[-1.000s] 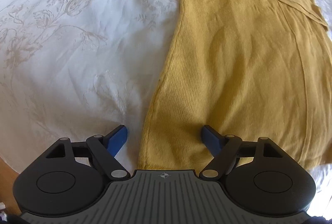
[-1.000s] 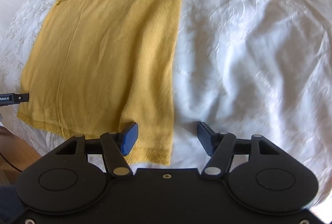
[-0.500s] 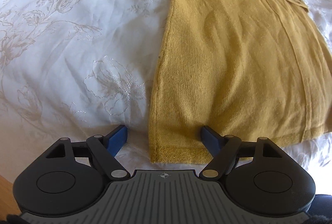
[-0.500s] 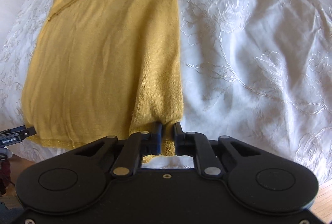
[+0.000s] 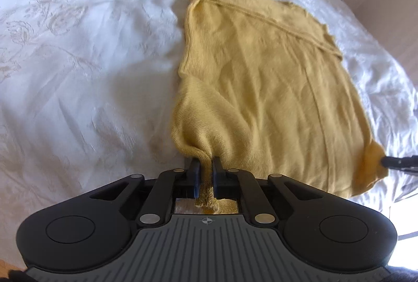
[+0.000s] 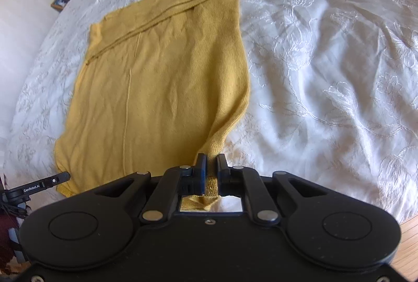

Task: Fold small clothes
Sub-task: 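Grasp the sweater hem with the right gripper while the left gripper grasps the hem too, then lift the hem with both grippers and fold it over toward the collar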

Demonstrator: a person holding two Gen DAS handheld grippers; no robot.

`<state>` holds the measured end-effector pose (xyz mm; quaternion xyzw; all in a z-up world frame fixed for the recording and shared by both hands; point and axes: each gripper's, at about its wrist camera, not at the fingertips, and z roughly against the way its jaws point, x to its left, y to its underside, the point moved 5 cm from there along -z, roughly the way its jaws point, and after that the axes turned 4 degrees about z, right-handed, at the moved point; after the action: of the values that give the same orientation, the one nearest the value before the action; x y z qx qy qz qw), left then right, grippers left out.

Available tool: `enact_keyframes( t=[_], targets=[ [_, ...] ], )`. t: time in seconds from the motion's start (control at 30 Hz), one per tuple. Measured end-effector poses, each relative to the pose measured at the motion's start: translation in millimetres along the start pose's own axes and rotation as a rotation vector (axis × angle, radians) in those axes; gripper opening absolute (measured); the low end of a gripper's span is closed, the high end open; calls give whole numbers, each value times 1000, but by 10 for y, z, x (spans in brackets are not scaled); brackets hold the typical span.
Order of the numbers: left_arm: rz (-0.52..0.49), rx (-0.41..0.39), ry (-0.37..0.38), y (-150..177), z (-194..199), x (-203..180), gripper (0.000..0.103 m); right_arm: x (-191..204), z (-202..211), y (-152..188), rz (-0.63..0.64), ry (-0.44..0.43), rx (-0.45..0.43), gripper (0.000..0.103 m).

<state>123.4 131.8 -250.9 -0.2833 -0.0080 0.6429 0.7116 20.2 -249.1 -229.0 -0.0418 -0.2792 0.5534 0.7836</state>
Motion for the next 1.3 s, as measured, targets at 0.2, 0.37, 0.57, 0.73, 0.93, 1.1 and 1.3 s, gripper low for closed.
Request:
enact_keyframes(
  t=[0.2,0.37,0.57,0.73,0.93,1.1,1.3],
  targets=[
    [40,-70,49,-194,219,-46,7,-41,101,-45,-49,-2,-41,14],
    [35,-100,55,-418,234,-143,7,-86,176,-162,-101,-32,-83,9],
    [25,-48,4,-381,109,-123,7,-144,49,-253,-81,-9,-30,11],
    [20,-6,-45,-249,1,-69,7,-260,-148,-176,-55,35,70,29],
    [24,46,-100,-115,-135,-5,8,-445,-261,-2,-45,93,146,60],
    [4,70,-123,-61,-244,-3,9,-554,-353,130,-46,92,197,64],
    [2,80,-145,-65,-338,-30,11,-572,-466,186,-41,53,203,75]
  ],
)
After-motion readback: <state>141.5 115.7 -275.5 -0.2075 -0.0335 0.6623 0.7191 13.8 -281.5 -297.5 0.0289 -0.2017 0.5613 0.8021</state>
